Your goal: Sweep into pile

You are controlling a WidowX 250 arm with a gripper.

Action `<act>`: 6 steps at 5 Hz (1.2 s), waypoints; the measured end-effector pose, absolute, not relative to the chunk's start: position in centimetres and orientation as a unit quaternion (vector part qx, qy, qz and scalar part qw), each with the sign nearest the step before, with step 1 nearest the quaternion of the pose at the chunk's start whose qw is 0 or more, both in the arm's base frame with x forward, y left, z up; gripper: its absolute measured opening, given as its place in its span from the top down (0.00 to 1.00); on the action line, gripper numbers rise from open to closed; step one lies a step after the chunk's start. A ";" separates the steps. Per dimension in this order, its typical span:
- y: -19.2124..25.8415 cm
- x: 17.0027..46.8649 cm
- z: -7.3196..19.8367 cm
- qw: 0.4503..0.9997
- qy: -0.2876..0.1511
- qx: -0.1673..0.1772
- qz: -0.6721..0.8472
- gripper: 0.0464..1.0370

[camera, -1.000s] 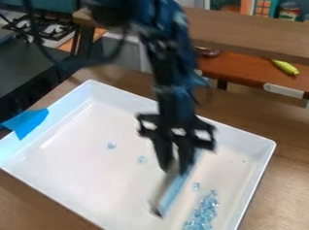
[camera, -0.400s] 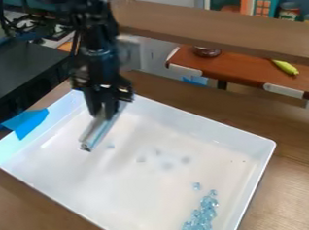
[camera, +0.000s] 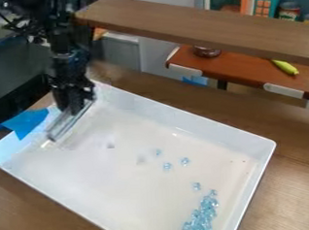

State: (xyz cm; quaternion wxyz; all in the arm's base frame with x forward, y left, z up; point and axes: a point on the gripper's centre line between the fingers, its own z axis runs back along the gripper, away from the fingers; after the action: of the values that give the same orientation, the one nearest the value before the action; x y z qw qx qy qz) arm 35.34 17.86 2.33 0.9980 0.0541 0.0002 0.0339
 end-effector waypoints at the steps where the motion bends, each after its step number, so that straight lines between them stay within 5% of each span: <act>1: 18.3 35.5 1.7 0.998 -0.006 0.058 0.020 0.72; 6: 6.7 35.3 -0.1 0.998 0.061 0.007 -0.028 0.72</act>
State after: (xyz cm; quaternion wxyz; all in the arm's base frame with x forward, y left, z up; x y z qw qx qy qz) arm 35.32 6.74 -0.13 0.9977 0.0071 0.0606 -0.0280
